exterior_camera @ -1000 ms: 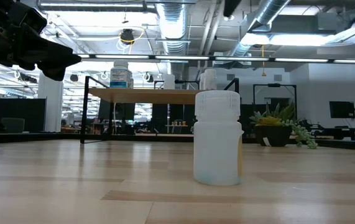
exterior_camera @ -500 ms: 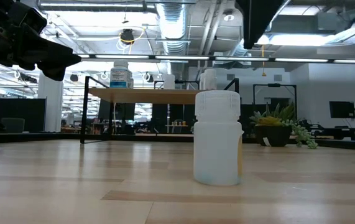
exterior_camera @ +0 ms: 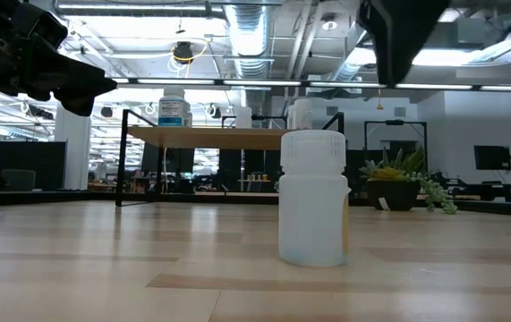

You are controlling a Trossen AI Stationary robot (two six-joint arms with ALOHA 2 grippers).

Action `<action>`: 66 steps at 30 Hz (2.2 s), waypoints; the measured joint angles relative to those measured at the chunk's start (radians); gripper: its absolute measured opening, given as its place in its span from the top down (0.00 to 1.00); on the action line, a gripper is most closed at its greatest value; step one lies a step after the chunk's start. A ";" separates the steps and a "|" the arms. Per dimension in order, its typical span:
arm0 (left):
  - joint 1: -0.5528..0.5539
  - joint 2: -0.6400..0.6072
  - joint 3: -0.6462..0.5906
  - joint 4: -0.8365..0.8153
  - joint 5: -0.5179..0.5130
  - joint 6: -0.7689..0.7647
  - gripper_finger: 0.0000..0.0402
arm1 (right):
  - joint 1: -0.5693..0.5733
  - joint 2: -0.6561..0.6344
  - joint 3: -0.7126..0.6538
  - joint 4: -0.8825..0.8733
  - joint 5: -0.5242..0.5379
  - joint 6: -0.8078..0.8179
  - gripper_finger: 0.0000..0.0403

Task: Pick and place medicine bottles onto shelf by color
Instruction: Put the transparent pill bottle on the shelf aligned with the other transparent pill bottle

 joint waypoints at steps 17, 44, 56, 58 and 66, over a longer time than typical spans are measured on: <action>0.000 0.000 0.000 0.000 0.000 0.000 0.67 | 0.051 -0.026 -0.021 0.385 -0.010 -0.126 0.38; 0.000 0.000 0.000 0.000 0.000 0.000 0.67 | 0.012 -0.029 -0.019 0.584 -0.092 -0.154 0.38; 0.000 0.000 0.000 0.000 0.000 0.000 0.67 | -0.058 -0.029 -0.019 0.205 -0.079 -0.147 0.38; 0.000 0.000 0.000 0.000 0.000 0.000 0.67 | -0.066 -0.029 -0.019 0.204 -0.078 -0.159 0.38; 0.000 0.000 0.000 0.000 0.000 0.000 0.67 | -0.077 -0.040 -0.152 0.351 -0.077 -0.184 0.38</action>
